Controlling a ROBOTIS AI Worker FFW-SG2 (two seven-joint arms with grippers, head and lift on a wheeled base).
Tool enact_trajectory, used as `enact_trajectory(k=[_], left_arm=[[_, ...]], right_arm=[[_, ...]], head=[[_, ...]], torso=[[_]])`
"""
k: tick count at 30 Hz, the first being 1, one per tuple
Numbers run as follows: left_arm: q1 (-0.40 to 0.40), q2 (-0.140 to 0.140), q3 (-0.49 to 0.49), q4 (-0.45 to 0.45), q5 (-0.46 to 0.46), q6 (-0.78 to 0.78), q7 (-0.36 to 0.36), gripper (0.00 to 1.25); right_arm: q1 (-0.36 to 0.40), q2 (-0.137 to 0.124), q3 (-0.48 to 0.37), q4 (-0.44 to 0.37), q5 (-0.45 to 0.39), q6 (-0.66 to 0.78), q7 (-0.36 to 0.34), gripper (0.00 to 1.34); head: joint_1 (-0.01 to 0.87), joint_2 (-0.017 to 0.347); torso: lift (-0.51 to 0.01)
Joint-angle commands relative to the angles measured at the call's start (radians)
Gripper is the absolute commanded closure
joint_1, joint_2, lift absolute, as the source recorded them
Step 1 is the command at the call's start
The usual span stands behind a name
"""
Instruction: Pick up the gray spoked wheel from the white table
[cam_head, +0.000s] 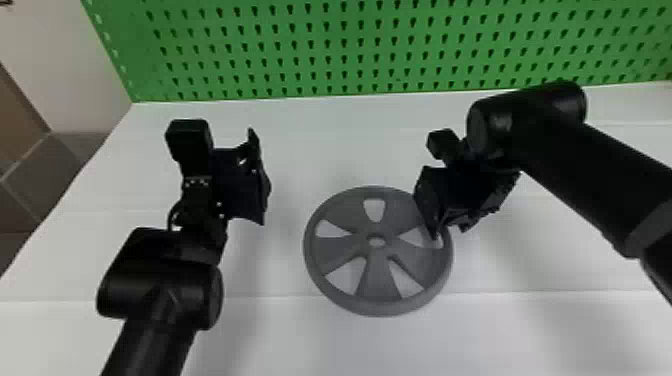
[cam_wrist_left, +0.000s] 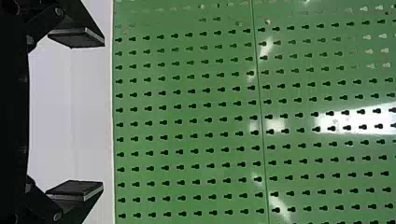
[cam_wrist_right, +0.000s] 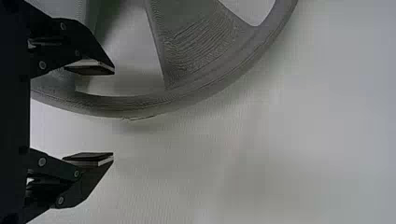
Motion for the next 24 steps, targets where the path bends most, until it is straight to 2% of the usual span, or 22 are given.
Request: enact_trajectory(k=[1, 7, 12, 20, 24], left_arm=[[0.0, 0.0, 0.0, 0.0, 0.0, 0.0, 0.0, 0.19], [0.0, 0.0, -0.001, 0.0, -0.003, 0.0, 0.0, 0.19], [0.0, 0.0, 0.0, 0.0, -0.002, 0.001, 0.0, 0.19], [0.0, 0.0, 0.0, 0.0, -0.003, 0.0, 0.0, 0.19], [0.0, 0.0, 0.0, 0.0, -0.002, 0.0, 0.0, 0.19]], right_arm=[[0.0, 0.001, 0.006, 0.0, 0.001, 0.003, 0.0, 0.68], [-0.003, 0.001, 0.007, -0.001, 0.004, 0.005, 0.0, 0.73], [-0.003, 0.001, 0.009, -0.001, 0.004, 0.003, 0.0, 0.94], [-0.003, 0.001, 0.013, -0.001, 0.003, 0.005, 0.002, 0.95], [-0.003, 0.001, 0.016, -0.001, 0.003, 0.006, 0.003, 1.11]], head=[[0.779, 0.118], [0.779, 0.118], [0.779, 0.118], [0.779, 0.118], [0.779, 0.118]], torso=[[-0.087], [-0.087], [-0.087], [-0.087], [-0.087]])
